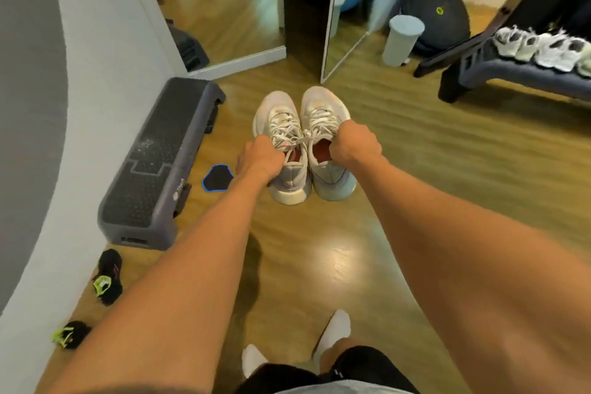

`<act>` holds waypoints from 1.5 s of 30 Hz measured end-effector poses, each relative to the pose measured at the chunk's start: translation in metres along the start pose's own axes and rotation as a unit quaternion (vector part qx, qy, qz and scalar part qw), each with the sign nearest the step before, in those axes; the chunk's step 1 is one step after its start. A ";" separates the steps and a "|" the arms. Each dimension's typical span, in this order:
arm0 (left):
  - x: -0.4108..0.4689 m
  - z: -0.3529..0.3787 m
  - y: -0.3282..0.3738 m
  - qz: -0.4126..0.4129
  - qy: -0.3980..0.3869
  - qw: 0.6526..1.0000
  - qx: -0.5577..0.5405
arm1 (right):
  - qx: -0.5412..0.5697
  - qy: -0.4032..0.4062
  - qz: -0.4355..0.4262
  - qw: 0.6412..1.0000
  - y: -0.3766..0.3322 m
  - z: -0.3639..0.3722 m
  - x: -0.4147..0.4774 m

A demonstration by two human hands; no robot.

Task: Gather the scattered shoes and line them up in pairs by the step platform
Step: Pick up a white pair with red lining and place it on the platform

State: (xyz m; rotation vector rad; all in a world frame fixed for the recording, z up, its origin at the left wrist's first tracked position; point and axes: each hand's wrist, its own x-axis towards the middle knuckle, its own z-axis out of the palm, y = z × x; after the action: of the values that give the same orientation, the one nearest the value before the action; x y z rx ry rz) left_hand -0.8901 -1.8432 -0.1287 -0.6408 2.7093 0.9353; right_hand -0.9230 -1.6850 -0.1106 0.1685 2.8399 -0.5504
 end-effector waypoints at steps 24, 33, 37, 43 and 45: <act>0.075 0.271 0.436 0.294 -0.114 0.937 0.154 | 0.079 0.124 0.262 0.954 0.384 -0.197 0.182; 0.111 0.378 0.629 0.370 -0.194 0.894 0.160 | 0.074 0.162 0.344 0.922 0.529 -0.287 0.270; 0.111 0.442 0.704 0.391 -0.201 0.884 0.157 | 0.073 0.166 0.360 0.915 0.611 -0.321 0.303; 0.116 0.516 0.796 0.352 -0.201 0.903 0.145 | 0.062 0.118 0.344 0.929 0.715 -0.376 0.363; 0.127 0.535 0.828 0.340 -0.195 0.909 0.144 | 0.049 0.113 0.333 0.935 0.743 -0.393 0.392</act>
State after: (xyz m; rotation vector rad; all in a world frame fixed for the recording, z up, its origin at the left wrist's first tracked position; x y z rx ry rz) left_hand -1.3598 -0.9668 -0.1416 0.5350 2.6153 0.6515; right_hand -1.2673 -0.8241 -0.1210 1.2233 2.7028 -0.5356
